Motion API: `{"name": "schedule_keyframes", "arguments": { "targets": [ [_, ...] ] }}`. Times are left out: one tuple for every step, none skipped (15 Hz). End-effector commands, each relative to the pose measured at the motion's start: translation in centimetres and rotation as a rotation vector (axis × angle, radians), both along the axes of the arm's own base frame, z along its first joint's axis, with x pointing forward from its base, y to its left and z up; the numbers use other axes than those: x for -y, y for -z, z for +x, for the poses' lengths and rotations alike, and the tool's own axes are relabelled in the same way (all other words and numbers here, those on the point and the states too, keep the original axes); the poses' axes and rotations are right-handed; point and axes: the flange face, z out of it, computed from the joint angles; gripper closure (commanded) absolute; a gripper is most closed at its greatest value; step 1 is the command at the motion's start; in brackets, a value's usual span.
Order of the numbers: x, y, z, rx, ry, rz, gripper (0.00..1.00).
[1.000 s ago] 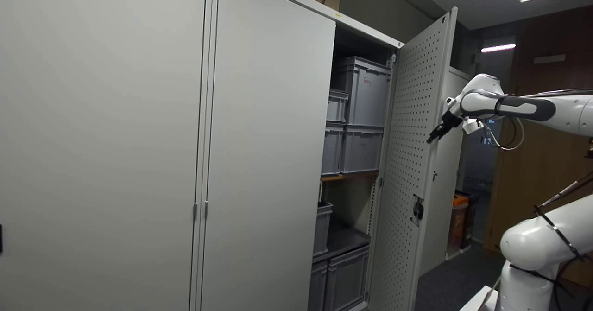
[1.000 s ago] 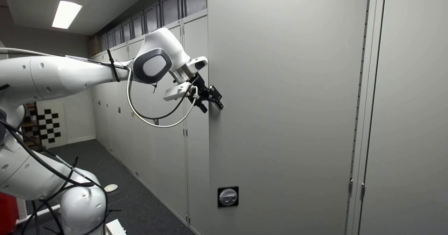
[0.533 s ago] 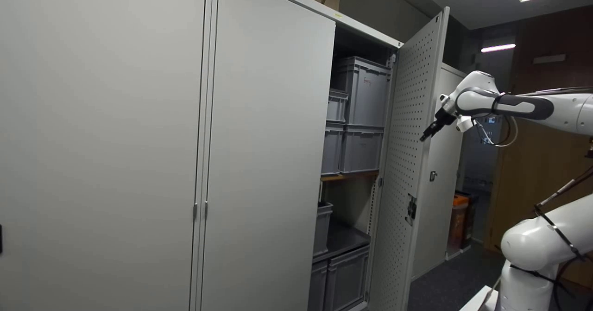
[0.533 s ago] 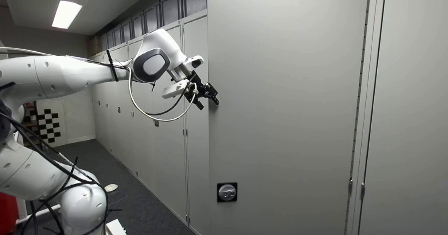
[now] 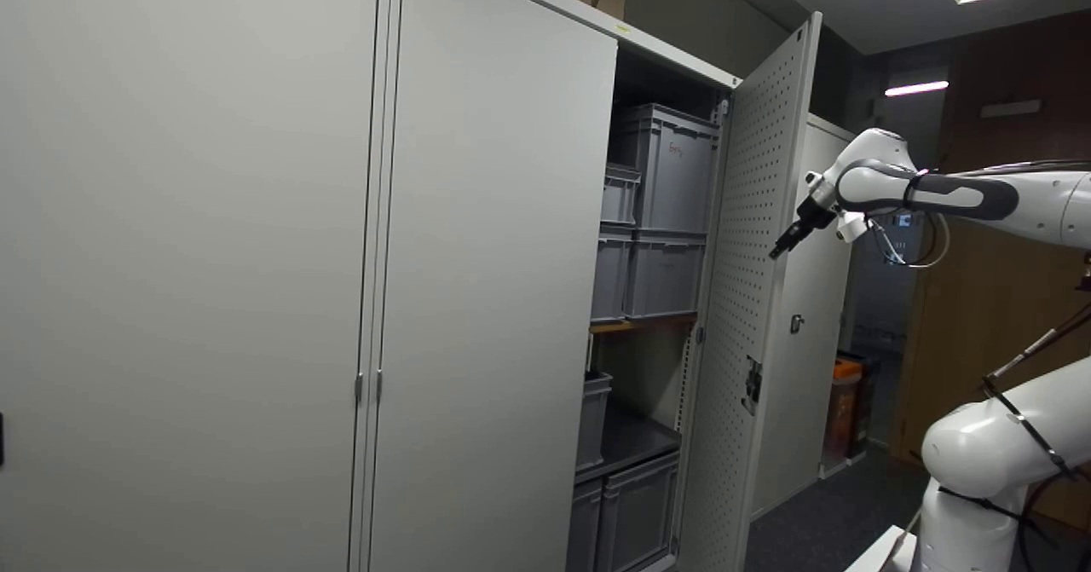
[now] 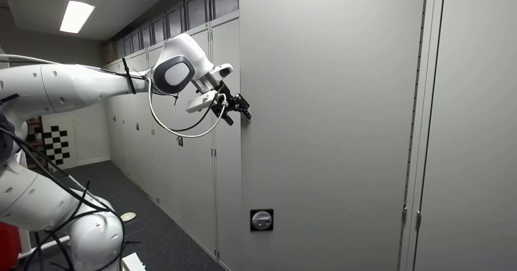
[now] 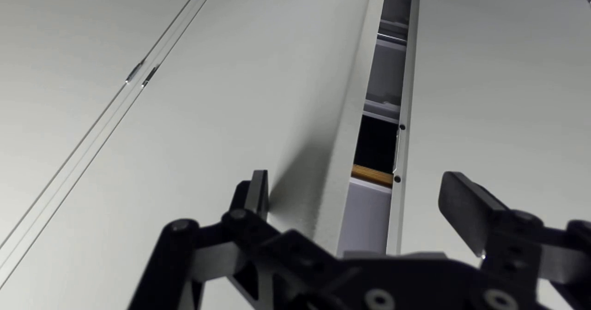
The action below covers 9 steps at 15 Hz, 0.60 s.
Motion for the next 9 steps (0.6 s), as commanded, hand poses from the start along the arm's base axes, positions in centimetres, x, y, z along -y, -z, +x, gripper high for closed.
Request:
{"name": "schedule_keyframes", "arguments": {
  "targets": [
    [-0.9, -0.9, 0.9, 0.042, -0.031, 0.008, 0.00],
    [-1.0, -0.9, 1.1, 0.043, -0.034, 0.009, 0.00],
    [-1.2, -1.0, 1.2, 0.044, -0.039, 0.009, 0.00],
    [-1.5, -1.0, 1.4, 0.045, -0.043, 0.008, 0.00],
    [-1.7, -1.1, 1.6, 0.046, -0.047, 0.006, 0.00],
    [-1.9, -1.1, 1.8, 0.047, -0.052, 0.005, 0.00],
    [-2.2, -1.1, 2.0, 0.047, -0.057, 0.003, 0.00],
    [-2.3, -1.1, 2.3, 0.048, -0.062, 0.003, 0.00],
    [-2.6, -1.2, 2.6, 0.048, -0.067, 0.001, 0.00]
  ]
}}
